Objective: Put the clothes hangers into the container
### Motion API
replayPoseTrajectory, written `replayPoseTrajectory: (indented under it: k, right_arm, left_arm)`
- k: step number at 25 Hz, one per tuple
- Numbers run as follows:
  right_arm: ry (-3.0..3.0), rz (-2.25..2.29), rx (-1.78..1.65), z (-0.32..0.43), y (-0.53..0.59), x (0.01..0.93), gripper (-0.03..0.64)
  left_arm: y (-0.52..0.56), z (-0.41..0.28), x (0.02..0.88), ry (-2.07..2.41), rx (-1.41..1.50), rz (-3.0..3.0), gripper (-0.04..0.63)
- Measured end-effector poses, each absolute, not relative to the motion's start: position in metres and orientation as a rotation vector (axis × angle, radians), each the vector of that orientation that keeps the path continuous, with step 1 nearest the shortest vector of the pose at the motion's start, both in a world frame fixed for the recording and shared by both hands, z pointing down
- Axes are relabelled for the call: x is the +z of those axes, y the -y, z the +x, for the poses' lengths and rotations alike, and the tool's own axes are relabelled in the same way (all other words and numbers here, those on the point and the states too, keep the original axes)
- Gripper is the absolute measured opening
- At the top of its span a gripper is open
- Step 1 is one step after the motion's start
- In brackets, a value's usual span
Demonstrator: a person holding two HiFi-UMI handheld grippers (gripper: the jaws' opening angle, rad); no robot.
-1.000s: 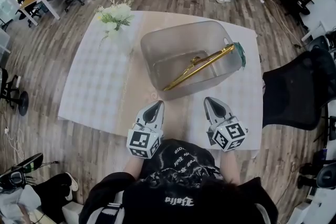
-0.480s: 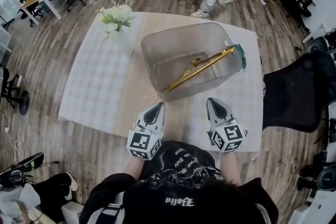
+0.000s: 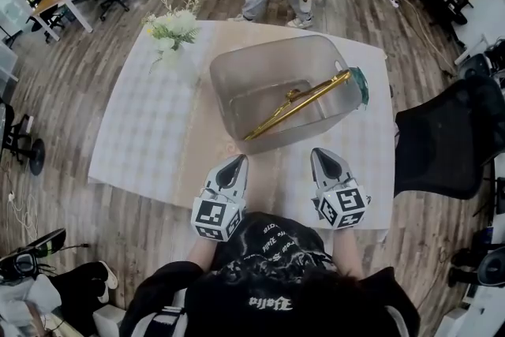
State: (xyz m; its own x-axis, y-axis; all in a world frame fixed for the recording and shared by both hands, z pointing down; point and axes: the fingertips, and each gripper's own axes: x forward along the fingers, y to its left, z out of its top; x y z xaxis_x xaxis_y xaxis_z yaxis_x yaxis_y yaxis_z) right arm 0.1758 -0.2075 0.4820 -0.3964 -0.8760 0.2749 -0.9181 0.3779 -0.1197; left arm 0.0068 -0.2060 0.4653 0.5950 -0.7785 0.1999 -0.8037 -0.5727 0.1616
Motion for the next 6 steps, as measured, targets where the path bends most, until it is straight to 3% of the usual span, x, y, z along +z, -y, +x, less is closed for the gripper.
replayPoseTrajectory:
  k: [6]
  right_arm:
    - [2.498,1.542,0.39,0.1758,0.2018,0.4857,0.008]
  left_arm:
    - [0.2034,0.0126,0.4662,1.311,0.156,2.589,0.02]
